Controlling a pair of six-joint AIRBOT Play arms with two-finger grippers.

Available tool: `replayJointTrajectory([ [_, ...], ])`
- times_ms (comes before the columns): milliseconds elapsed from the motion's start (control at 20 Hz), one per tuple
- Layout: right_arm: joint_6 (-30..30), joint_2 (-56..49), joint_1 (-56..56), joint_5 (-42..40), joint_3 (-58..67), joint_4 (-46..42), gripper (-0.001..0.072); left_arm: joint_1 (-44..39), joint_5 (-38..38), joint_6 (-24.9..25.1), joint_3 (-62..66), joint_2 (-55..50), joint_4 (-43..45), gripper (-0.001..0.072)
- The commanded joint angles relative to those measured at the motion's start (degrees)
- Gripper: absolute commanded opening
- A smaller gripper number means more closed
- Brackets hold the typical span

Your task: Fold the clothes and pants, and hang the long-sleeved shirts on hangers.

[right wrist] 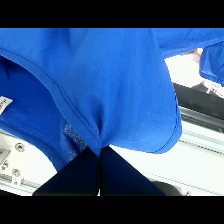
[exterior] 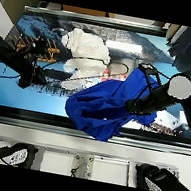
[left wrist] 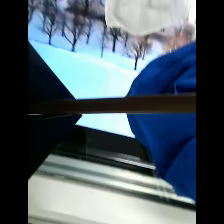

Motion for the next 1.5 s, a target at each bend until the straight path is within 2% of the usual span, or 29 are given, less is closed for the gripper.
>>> replayJointTrajectory([
  [0,0.0,0.0,0.0,0.0,0.0,0.0,0.001,-0.3,-0.5,4.3,-8.1,2.2,-0.7,0.0008],
  [250,0.0,0.0,0.0,0.0,0.0,0.0,0.001,-2.8,0.0,7.6,-15.9,4.9,-0.7,0.0008],
  [450,-0.4,0.0,0.0,1.5,0.0,0.2,0.001,-3.5,1.9,7.8,-20.0,6.7,-0.4,0.0008],
  [1150,0.0,0.0,-3.5,1.5,6.8,2.5,0.001,-3.5,6.3,7.5,-20.3,6.6,-0.8,0.0009],
  [1300,0.0,0.0,-3.5,1.5,6.8,4.5,0.0009,-5.7,7.5,7.1,-20.3,6.6,-0.7,0.0008],
  [1450,0.0,0.0,-3.5,1.5,6.8,4.5,0.0009,-9.3,12.5,5.8,-20.3,6.6,-0.7,0.0008],
])
